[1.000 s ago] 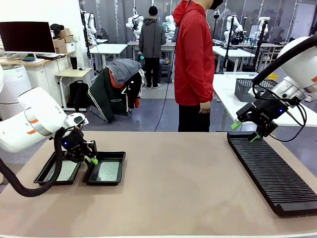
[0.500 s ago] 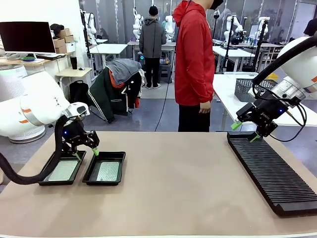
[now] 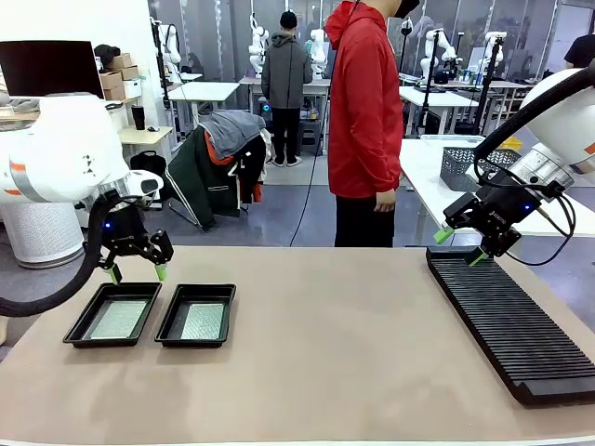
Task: Inspect and transfer BCBs to ESD trays.
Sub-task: Pick up the ESD tray and place it on the left side of the table.
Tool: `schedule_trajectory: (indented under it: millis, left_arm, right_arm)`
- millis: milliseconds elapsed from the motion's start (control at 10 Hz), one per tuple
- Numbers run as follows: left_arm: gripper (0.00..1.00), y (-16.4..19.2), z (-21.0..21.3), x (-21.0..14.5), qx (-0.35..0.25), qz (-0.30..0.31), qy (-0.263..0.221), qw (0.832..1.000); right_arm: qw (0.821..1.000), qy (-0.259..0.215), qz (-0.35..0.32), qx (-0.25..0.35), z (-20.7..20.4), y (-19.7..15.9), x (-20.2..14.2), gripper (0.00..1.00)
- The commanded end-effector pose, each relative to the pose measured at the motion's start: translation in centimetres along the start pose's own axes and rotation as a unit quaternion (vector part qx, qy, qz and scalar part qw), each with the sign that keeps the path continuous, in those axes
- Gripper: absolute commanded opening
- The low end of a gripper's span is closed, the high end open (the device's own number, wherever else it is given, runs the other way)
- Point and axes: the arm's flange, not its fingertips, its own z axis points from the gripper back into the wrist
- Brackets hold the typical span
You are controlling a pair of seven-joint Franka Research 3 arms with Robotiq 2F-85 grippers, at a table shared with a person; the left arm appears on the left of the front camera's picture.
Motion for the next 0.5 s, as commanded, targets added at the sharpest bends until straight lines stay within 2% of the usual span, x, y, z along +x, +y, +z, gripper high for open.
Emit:
schedule_trajectory:
  millis: [0, 400]
  left_arm:
    - [0.93, -0.4, 1.4, -0.5, 0.025, -0.01, 0.012, 1.0]
    - [0.93, -1.1, 2.5, -0.3, 0.03, -0.017, 0.012, 0.999]
  right_arm:
    - [1.0, -0.005, -0.01, -0.008, 0.1, 0.2, 0.0, 1.0]
    - [1.0, -0.005, -0.01, -0.008, 0.1, 0.2, 0.0, 1.0]
